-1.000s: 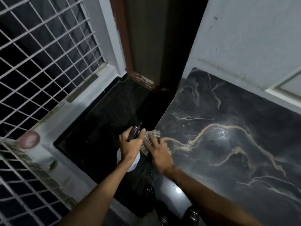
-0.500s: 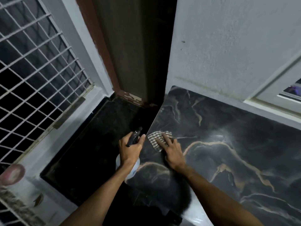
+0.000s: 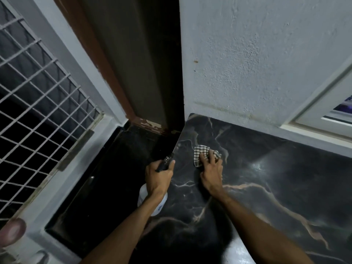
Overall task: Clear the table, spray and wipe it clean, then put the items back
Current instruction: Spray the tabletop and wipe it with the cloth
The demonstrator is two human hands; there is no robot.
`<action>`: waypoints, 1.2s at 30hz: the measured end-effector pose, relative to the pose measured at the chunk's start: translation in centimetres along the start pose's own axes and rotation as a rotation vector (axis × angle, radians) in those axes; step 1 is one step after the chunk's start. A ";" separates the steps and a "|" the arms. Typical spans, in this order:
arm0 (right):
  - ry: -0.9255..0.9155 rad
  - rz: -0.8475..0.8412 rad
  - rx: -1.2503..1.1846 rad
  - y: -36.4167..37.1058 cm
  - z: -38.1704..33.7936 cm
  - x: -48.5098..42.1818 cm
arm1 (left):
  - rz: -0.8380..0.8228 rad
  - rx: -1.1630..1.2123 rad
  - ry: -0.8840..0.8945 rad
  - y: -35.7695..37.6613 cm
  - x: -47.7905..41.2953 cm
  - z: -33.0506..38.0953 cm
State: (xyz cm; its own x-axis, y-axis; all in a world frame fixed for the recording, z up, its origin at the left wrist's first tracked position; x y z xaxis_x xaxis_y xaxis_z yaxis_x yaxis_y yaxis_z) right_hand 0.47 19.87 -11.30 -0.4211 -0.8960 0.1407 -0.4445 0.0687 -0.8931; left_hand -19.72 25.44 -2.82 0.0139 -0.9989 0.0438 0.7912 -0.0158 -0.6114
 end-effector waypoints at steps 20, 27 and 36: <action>0.111 0.085 0.080 -0.3 -4.4 -19.1 | -0.108 0.120 0.170 2.7 -13.8 0.0; 0.343 0.173 0.145 -4.9 8.7 -13.6 | -0.159 0.131 0.257 3.6 -12.6 2.1; -0.170 -0.032 0.064 2.1 -1.1 -0.4 | -0.159 0.067 0.332 4.3 -3.8 4.1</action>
State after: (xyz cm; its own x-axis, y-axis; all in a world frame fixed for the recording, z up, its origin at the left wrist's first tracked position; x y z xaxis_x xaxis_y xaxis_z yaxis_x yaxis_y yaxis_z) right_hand -1.13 20.87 -12.75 -0.2656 -0.9588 0.1003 -0.4020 0.0156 -0.9155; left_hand -13.85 29.36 -2.40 -0.3024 -0.9441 -0.1313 0.8061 -0.1798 -0.5639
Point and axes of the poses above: each hand's wrist, its own x-axis away from the middle knuckle, its own y-axis out of the palm, z = x × y, the point moved 5 cm from there along -x, towards the middle knuckle, and after that the axes turned 2 degrees about z, right-handed, at the moved point
